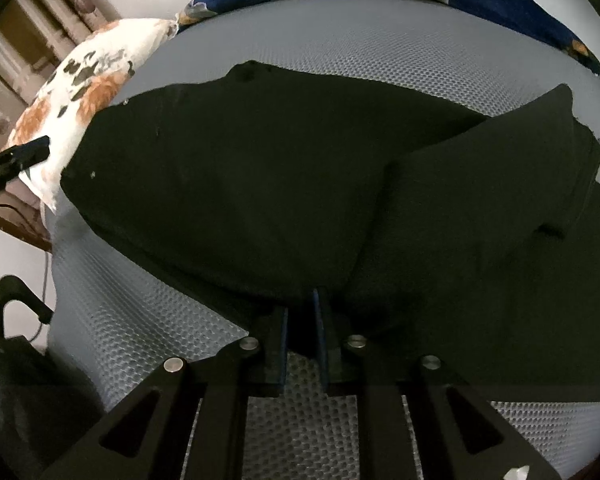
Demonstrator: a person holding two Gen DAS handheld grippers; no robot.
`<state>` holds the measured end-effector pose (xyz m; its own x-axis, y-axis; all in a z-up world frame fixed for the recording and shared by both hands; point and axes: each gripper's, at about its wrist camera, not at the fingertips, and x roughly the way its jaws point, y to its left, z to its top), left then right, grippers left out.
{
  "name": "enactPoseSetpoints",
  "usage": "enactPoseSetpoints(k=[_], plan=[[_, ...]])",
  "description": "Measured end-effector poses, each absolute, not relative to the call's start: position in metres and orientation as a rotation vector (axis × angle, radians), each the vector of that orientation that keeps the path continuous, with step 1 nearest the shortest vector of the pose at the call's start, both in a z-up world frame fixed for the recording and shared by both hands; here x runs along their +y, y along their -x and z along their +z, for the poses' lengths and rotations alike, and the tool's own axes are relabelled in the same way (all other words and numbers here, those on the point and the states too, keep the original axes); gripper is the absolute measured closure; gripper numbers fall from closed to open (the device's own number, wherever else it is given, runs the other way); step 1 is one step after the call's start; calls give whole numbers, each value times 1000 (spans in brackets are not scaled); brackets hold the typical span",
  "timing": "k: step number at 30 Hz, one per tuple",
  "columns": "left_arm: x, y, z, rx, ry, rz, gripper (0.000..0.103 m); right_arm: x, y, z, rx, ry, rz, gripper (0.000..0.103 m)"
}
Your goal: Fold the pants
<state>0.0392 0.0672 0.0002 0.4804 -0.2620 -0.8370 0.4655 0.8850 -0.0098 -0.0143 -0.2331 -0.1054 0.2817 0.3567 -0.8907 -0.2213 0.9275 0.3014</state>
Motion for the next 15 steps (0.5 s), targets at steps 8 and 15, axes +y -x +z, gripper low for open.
enactPoseSetpoints(k=[8,15], plan=[[-71,-18,-36,992,-371,-829,52,-237,7,-102,1232,-174,400,89],[-127,-21,-74,1026,-436,-887,52,-238,1,-100,1229,-192,413,89]])
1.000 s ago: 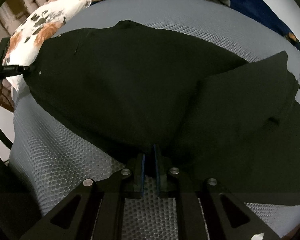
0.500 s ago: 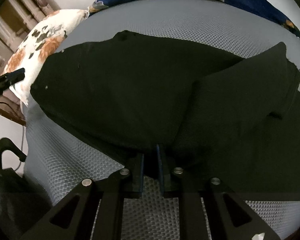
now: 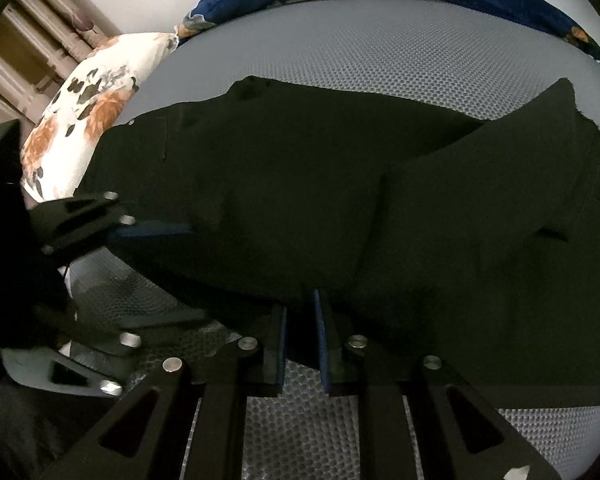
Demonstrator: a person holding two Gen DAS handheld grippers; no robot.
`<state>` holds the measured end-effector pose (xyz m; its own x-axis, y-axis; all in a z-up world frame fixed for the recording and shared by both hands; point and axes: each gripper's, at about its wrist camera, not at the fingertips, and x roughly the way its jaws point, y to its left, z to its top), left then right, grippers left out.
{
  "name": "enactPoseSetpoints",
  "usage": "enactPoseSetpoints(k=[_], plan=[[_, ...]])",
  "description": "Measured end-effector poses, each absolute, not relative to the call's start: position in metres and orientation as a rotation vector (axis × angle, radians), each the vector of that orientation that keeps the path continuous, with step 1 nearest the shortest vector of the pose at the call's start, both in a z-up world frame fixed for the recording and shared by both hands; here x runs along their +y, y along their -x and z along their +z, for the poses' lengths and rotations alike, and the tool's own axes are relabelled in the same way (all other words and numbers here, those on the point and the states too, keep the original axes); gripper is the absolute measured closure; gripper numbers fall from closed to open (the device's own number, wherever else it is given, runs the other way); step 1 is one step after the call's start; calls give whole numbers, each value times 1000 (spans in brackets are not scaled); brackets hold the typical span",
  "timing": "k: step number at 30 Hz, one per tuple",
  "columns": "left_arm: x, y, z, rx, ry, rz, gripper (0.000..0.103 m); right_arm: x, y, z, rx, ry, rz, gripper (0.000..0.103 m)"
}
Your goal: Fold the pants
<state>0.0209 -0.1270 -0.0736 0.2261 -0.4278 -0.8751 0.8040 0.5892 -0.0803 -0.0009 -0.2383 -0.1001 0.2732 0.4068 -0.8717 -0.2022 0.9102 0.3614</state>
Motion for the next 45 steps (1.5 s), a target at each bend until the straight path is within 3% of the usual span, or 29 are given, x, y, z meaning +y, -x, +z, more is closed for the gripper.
enactPoseSetpoints(k=[3,5,8,14,23,35,43,45], plan=[[-136,-32,-86,1052,-436,-868,61,-240,0,-98,1228,-207,421,89],[-140,-34,-91,1045,-453,-859,88,-241,-1,-96,1233,-202,429,87],[-139,-39,-96,1067,-405,-855,95,-253,1,-90,1221,-242,449,73],[-138,-38,-90,1068,-351,-854,95,-327,-10,-73,1108,-407,361,69],[-131,-42,-86,1095,-282,-840,95,-476,-57,-96,962,-759,69,70],[-129,-44,-87,1129,-261,-822,95,-522,-101,-134,981,-885,-46,70],[-132,-46,-88,1142,-259,-811,95,-526,-122,-143,973,-913,-16,75],[-133,-45,-88,1143,-260,-808,95,-524,-126,-144,972,-925,1,81]])
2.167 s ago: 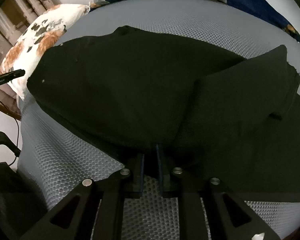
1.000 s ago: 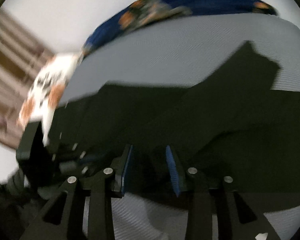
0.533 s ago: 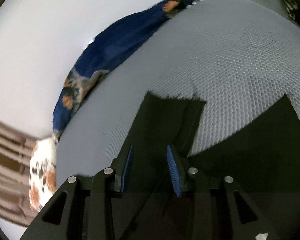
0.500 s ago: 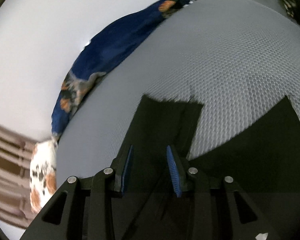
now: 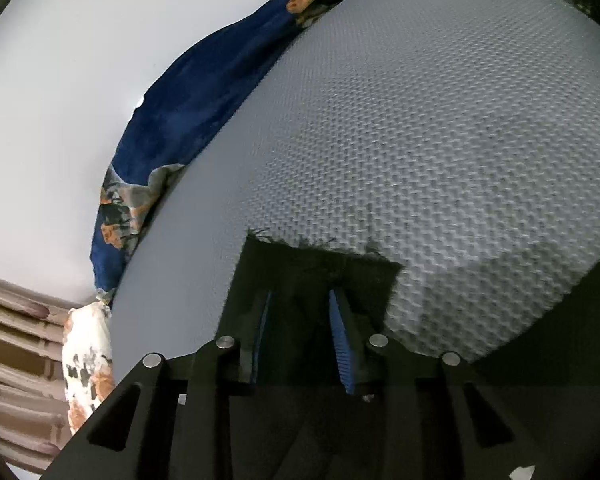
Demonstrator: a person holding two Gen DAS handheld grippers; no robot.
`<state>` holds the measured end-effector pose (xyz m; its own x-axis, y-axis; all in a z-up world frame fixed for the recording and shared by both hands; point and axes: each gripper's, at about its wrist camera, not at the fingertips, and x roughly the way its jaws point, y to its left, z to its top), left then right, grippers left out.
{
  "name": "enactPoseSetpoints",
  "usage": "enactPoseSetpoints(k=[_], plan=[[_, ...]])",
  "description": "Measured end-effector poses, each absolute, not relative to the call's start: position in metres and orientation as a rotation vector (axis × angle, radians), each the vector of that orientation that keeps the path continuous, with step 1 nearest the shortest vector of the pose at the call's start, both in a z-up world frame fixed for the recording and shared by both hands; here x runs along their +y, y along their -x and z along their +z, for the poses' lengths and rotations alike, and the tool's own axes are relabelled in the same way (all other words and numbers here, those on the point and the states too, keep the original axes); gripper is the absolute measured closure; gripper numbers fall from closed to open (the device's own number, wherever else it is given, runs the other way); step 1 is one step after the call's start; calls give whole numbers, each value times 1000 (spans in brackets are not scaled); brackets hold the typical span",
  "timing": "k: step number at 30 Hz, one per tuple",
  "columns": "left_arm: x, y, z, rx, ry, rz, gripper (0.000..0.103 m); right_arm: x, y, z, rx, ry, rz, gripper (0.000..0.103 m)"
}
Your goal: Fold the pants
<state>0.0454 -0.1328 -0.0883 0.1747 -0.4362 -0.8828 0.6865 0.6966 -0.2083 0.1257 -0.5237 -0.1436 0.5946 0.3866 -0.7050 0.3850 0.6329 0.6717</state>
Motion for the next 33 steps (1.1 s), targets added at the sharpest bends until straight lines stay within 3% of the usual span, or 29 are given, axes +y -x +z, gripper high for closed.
enactPoseSetpoints(k=[4,7,17,25,33], plan=[[-132,-46,-91,1150,-261,-806,95,-521,-127,-143,969,-938,15,96],[-132,-46,-92,1156,-258,-802,95,-520,-120,-130,952,-890,-16,98],[-129,-44,-92,1138,-269,-816,95,-545,-1,-64,825,-753,-231,100],[-129,-42,-96,1135,-295,-840,94,-559,112,-111,899,-827,-458,101],[-137,-39,-95,1125,-343,-853,94,-555,143,-119,907,-806,-525,102]])
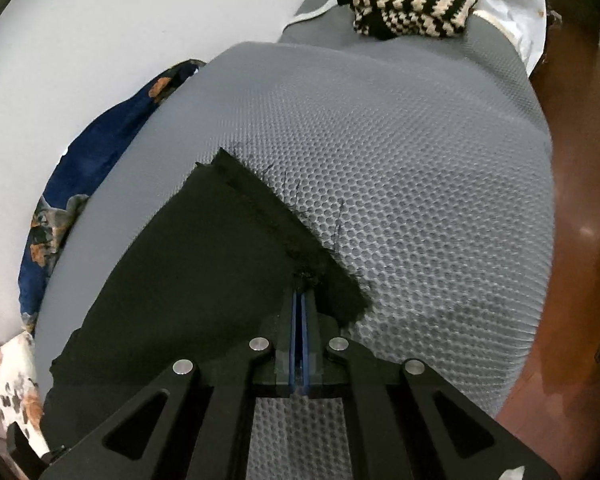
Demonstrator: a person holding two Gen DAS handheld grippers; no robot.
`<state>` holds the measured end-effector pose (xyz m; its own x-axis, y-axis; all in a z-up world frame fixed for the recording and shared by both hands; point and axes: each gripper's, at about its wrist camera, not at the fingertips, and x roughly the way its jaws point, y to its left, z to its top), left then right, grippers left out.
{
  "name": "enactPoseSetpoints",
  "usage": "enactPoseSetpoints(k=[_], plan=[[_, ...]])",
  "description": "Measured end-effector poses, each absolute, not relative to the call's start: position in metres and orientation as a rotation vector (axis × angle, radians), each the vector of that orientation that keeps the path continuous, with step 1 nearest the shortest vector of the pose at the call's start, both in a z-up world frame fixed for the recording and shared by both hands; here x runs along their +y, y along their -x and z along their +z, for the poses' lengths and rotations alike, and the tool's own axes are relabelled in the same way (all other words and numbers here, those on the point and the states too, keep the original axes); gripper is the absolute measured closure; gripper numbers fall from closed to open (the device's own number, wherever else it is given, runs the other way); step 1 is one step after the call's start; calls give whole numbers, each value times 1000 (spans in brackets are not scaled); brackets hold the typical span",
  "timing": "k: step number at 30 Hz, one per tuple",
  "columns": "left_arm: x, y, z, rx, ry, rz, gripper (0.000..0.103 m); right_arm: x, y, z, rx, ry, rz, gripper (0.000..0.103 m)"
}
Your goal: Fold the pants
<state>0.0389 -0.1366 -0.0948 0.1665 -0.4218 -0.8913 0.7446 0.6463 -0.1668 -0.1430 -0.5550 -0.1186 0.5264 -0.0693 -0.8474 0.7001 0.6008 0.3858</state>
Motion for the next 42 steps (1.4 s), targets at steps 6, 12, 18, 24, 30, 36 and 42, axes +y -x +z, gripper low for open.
enactPoseSetpoints(k=[6,12,18,24,30,36,42], plan=[[-143,-36,-97,1122,-359,-850,92,-552,142,-126,945,-798,-546,102],[-144,-40,-94,1160,-321,-852,81,-556,138,-113,964,-819,-514,79],[-136,-40,-76,1153,-270,-877,49,-578,108,-81,937,-757,-419,78],[-122,-49,-60,1127,-194,-856,47,-597,34,-82,994,-741,-222,78],[-109,-75,-57,1112,-72,-749,47,-607,-19,-105,1096,-722,-162,79],[-94,-101,-63,1130,-24,-642,47,-617,-41,-121,1154,-690,-147,79],[-89,-113,-69,1149,4,-591,47,-614,-48,-125,1176,-647,-104,80]])
